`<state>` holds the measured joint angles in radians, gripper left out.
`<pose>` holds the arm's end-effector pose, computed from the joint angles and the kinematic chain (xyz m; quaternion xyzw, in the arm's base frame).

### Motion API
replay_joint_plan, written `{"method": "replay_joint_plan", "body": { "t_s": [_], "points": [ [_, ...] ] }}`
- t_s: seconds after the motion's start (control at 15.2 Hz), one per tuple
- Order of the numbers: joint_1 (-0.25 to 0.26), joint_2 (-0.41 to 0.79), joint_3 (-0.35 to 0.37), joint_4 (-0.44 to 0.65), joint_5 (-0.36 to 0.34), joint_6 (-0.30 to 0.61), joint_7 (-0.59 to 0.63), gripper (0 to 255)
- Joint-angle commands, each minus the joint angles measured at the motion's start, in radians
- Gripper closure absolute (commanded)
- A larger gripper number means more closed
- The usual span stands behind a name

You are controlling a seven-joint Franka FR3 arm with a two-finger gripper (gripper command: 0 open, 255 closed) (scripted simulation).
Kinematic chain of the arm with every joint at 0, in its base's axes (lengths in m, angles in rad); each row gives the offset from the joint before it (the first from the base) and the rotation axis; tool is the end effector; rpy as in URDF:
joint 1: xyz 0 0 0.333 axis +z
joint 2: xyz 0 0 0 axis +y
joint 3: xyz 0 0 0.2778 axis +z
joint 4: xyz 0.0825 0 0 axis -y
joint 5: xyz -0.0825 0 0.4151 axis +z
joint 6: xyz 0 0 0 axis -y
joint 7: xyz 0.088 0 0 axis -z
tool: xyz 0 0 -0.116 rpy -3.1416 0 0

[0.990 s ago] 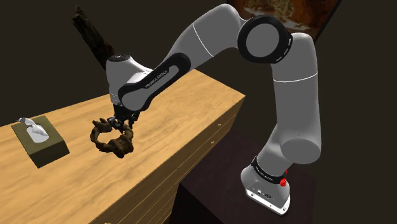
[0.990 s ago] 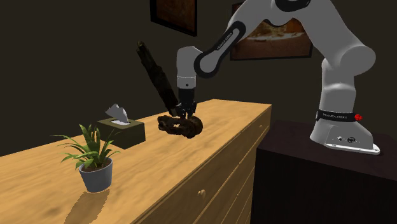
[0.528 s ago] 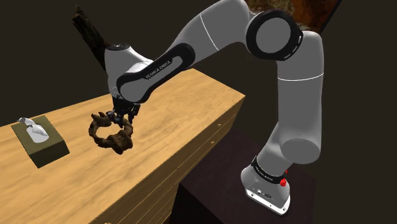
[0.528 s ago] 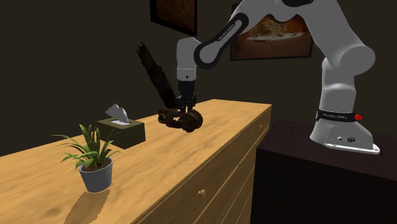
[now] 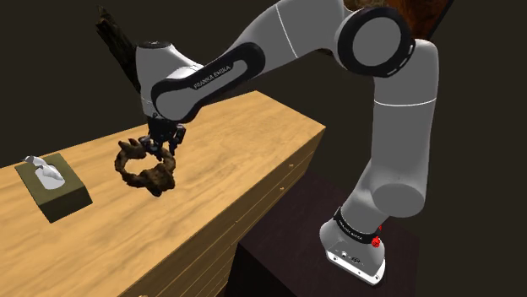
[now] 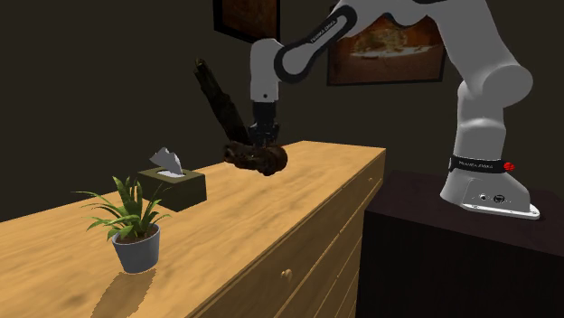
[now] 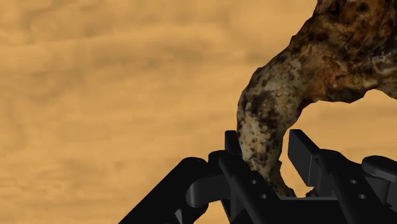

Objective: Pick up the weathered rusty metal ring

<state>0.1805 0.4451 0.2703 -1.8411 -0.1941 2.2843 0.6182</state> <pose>0.5907 0.2742 0.2317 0.9993 -0.0337 0.0165 0.0092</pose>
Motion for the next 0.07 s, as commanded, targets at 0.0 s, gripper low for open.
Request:
{"method": "replay_joint_plan", "body": {
  "t_s": [0.0],
  "points": [
    [-0.001,-0.005,0.001,0.002,0.002,-0.007,-0.002,255]
  ]
}}
